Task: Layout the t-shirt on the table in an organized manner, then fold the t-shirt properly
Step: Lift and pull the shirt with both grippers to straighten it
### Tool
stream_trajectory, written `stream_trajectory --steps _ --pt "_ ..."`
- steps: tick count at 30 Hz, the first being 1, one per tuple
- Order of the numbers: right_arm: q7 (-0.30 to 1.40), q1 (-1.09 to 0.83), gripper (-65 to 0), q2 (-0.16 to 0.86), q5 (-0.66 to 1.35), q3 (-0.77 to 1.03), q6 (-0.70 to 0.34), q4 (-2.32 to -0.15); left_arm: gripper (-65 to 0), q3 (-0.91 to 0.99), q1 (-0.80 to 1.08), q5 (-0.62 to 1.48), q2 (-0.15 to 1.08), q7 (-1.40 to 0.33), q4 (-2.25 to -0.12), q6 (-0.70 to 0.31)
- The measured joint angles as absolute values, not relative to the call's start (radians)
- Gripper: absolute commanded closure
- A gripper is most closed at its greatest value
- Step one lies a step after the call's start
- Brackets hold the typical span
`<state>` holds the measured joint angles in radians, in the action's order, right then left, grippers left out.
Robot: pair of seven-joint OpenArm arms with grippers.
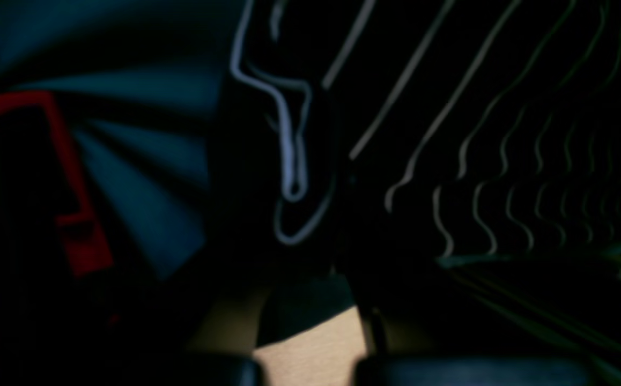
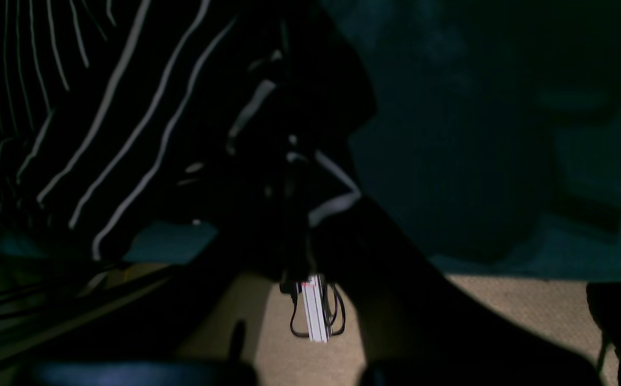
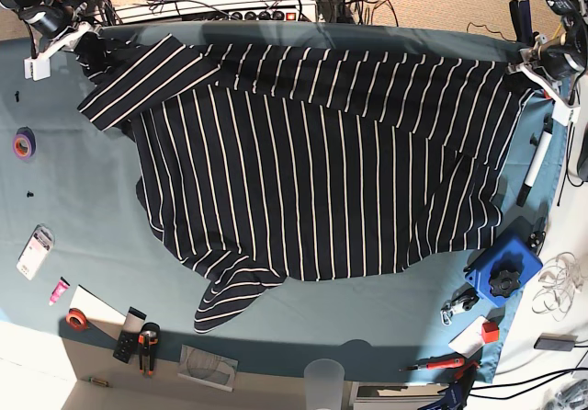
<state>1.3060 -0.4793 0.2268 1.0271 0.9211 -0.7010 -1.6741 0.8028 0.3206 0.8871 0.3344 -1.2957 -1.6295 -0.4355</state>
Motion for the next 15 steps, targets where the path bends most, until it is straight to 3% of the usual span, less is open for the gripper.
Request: stream_trajectory --steps 1,4,6,9,15 --pt "1.306 -0.479 0.0 0.227 1.027 0.921 -0.701 -1.674 0.0 0.803 0.321 0.887 0.334 -1.295 -1.629 -0.45" --pt "1.306 -0.479 0.0 0.227 1.027 0.921 -0.701 -1.674 -16.4 0.804 0.321 0.887 0.334 -1.291 -1.63 -0.457" --pt "1.306 -0.479 -7.2 0.227 1.023 0.921 -0.701 -1.674 -24.6 0.809 0.32 0.882 0.339 -1.278 -1.63 -0.458" --pt "1.358 -0.479 -15.7 0.231 1.021 0.921 -0.7 -1.674 -26.5 0.808 0.319 0.895 0.338 -1.274 -1.63 -0.458" --pt "1.413 -0.479 -15.7 0.273 1.224 0.969 -0.697 -1.674 -26.5 0.806 0.321 0.932 0.374 -1.279 -1.629 -0.457"
